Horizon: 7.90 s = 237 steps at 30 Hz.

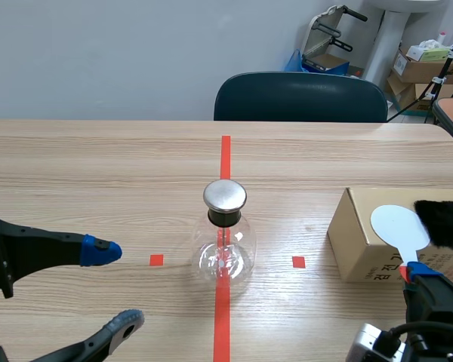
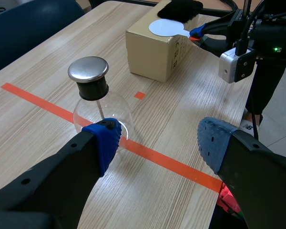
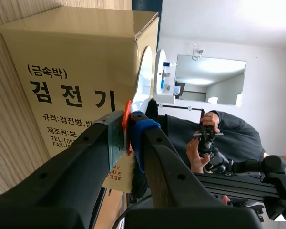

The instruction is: Do the electroscope experiment

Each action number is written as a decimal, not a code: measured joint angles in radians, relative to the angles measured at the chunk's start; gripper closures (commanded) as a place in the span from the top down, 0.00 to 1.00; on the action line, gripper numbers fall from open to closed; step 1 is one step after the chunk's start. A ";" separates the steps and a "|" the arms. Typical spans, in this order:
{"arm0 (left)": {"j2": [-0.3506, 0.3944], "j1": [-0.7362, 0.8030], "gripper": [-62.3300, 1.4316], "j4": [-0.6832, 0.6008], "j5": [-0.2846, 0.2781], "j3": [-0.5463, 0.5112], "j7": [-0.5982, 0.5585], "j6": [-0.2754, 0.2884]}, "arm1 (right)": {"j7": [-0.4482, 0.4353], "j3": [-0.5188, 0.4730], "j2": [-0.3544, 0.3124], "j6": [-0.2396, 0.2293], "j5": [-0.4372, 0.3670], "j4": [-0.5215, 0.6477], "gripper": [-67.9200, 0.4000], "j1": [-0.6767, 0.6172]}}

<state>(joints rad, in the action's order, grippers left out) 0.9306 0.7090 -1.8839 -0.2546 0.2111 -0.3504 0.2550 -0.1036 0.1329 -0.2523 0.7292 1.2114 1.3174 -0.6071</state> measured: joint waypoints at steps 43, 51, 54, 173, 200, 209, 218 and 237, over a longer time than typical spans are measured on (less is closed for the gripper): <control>0.000 0.000 0.52 0.000 0.002 0.000 0.000 -0.001 | 0.000 0.000 0.000 0.000 0.000 0.000 0.01 0.000; 0.000 0.000 0.13 0.016 0.079 0.000 -0.010 -0.049 | 0.000 0.000 0.000 0.000 0.000 0.000 0.01 0.000; -0.003 -0.019 0.13 0.047 0.078 0.005 -0.021 -0.061 | 0.000 0.000 0.000 0.000 0.000 0.000 0.01 0.000; -0.335 -0.787 0.13 0.830 0.072 0.557 -0.085 -0.061 | 0.536 0.445 -0.025 -0.052 0.249 0.113 0.01 0.216; -0.335 -0.787 0.13 0.830 0.072 0.557 -0.084 -0.061 | 0.539 0.445 -0.025 -0.052 0.249 0.113 0.01 0.216; -0.335 -0.787 0.13 0.830 0.072 0.557 -0.050 -0.061 | 0.539 0.445 -0.025 -0.052 0.249 0.113 0.01 0.216; -0.335 -0.786 0.13 0.830 0.072 0.557 -0.036 -0.061 | 0.539 0.445 -0.025 -0.052 0.249 0.113 0.01 0.216; -0.335 -0.787 0.13 0.830 0.072 0.557 -0.036 -0.061 | 0.245 0.445 -0.025 -0.052 0.249 0.113 0.01 0.216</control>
<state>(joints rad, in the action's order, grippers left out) 0.5957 -0.0776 -1.0542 -0.1829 0.7681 -0.3866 0.1936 0.1417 0.5781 -0.2775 0.6769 1.4601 1.4303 -0.3916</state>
